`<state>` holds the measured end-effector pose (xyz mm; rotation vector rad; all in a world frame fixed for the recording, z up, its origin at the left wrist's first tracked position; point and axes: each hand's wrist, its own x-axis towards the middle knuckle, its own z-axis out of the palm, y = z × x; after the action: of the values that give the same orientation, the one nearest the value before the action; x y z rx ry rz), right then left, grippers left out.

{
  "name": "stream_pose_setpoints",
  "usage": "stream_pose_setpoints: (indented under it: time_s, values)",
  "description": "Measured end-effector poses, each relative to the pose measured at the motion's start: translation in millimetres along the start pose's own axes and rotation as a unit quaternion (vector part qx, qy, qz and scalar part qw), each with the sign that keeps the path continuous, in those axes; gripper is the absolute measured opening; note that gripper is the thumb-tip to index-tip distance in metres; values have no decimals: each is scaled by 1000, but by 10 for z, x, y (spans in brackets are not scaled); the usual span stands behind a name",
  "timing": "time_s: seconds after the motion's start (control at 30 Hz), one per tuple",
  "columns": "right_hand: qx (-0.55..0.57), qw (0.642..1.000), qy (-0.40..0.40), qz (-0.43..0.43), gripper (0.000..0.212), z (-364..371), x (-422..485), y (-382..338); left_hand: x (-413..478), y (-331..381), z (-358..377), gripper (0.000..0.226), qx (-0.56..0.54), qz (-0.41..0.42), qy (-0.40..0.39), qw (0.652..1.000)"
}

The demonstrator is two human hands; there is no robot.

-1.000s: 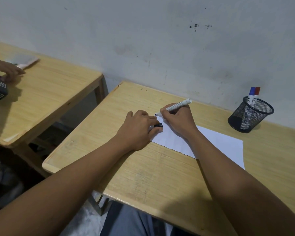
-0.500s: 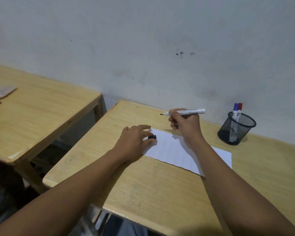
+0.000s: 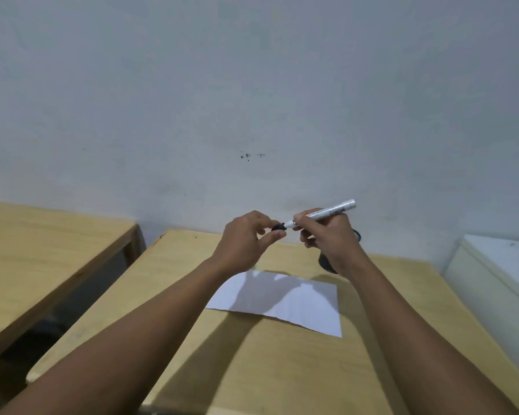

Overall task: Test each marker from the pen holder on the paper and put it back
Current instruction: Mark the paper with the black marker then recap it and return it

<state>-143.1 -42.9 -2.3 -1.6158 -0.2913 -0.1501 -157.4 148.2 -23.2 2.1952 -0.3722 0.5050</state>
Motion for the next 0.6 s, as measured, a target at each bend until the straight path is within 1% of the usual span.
stream_pose_setpoints:
  time_s: [0.1,0.17,0.23,0.3,0.37,0.4,0.43,0.47,0.5,0.53,0.57,0.6]
  values:
    - [-27,1000,-4,-2,14,-162,-83,-79,40,207,70,14,12,29,-10,999]
    - [-29,999,15,3,21,-228,-124,-112,78,329,130,16,37,60,-4,997]
    - [-28,998,47,6,26,-286,-137,-147,111,441,203,17,89,101,21,991]
    - [-30,998,60,11,27,-324,-128,-198,142,501,275,19,146,143,65,977]
    - [-23,996,78,25,27,-344,-112,-251,174,532,321,20,145,148,91,974]
    - [-18,994,103,33,29,-356,-98,-261,198,552,335,20,131,137,90,978]
    - [-16,989,140,43,39,-364,-80,-254,233,580,342,20,116,122,84,982]
    - [-19,981,186,51,61,-368,-63,-235,277,612,347,21,104,108,79,985]
    - [-31,970,236,53,88,-379,-44,-206,332,642,353,21,97,97,75,988]
    - [-50,959,276,44,106,-397,-26,-163,393,673,357,21,93,91,69,989]
    - [-78,949,303,24,110,-417,-12,-121,458,699,367,21,90,86,60,990]
    - [-110,942,316,2,101,-445,2,-87,523,721,384,20,85,81,49,992]
